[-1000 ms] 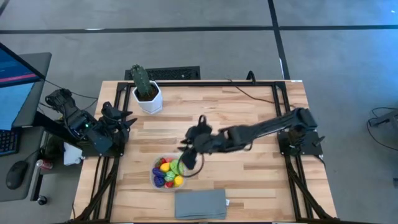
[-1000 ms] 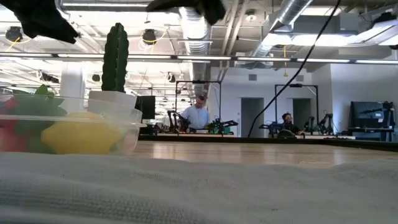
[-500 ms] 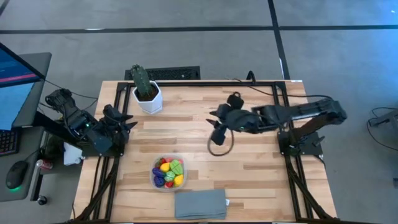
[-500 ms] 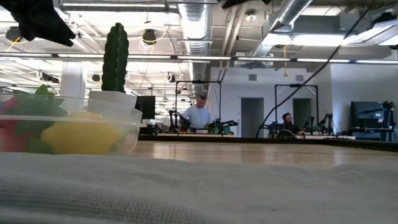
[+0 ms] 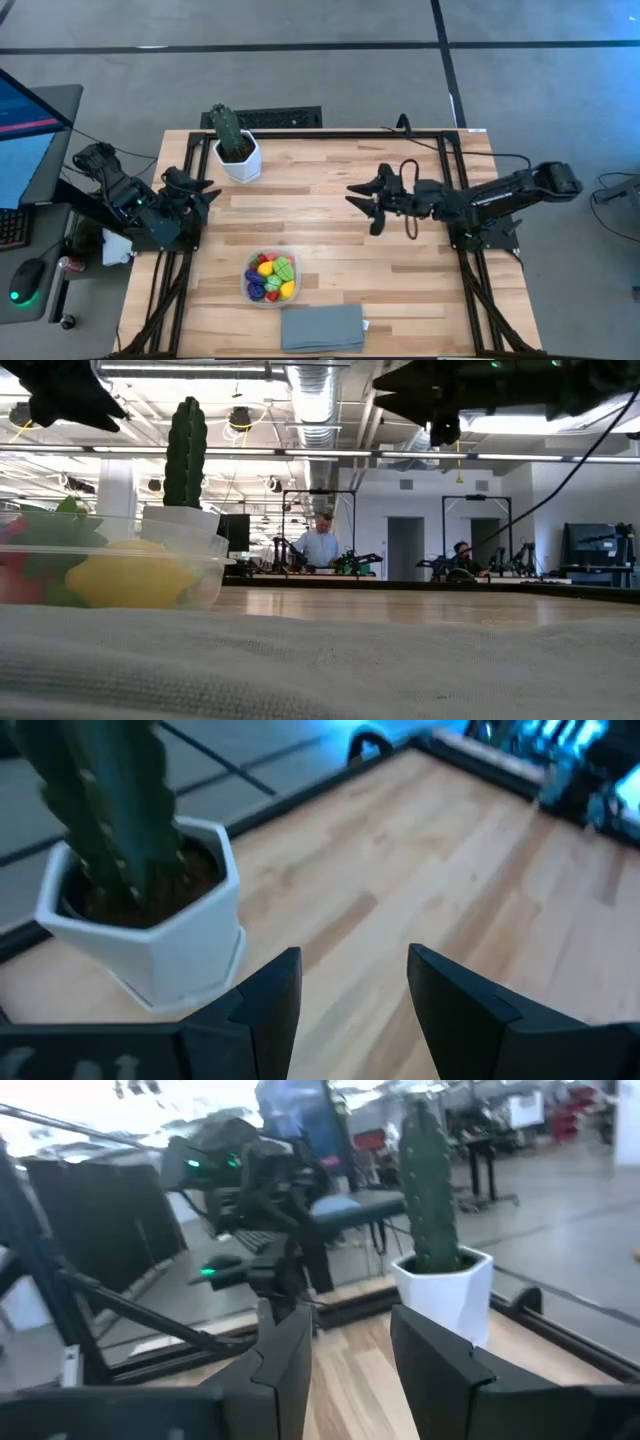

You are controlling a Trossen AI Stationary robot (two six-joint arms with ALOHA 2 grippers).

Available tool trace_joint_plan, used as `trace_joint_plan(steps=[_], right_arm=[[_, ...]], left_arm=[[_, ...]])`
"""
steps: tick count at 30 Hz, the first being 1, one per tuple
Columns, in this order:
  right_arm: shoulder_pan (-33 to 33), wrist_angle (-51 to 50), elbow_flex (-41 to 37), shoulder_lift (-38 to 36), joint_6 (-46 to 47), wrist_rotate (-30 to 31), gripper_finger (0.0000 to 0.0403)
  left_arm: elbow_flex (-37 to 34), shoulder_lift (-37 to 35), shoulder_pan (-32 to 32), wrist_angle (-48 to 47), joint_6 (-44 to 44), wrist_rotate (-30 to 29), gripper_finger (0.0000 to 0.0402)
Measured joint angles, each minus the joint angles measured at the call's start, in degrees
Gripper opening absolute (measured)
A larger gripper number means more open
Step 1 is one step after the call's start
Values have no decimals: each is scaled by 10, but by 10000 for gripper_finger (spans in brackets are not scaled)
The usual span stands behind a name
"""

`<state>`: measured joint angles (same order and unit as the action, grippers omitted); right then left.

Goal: Pick and placing Produce into tupperware
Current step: Return to Home Position

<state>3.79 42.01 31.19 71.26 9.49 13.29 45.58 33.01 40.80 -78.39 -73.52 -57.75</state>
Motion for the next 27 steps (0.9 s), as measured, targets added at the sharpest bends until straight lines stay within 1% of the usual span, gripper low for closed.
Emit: trace_joint_plan(steps=[3,6,8,11,13,16,18,22,25,27], right_arm=[[-15,48,-36,-13,-10,-27,164],[-42,52,-61,-28,-10,-64,164],[-64,79,-77,-36,-9,-107,163],[-105,148,-113,-44,9,-179,162],[-133,200,-145,-44,27,-201,162],[-163,286,-188,-45,49,-223,164],[-174,329,-214,-45,59,-226,166],[-187,370,-249,-45,78,-224,166],[-183,392,-273,-46,84,-224,164],[-174,430,-292,-55,73,-216,165]], left_arm=[[0,0,0,0,-11,-43,174],[0,0,0,0,-15,-76,174],[0,0,0,0,-13,-94,174],[-1,5,0,0,-10,-120,174],[-13,8,1,20,-3,-135,174],[-51,9,1,84,24,-135,174],[-88,9,1,152,49,-130,174],[-160,9,1,301,107,-99,174],[-188,9,7,379,140,-91,174],[-189,8,14,411,167,-97,174]])
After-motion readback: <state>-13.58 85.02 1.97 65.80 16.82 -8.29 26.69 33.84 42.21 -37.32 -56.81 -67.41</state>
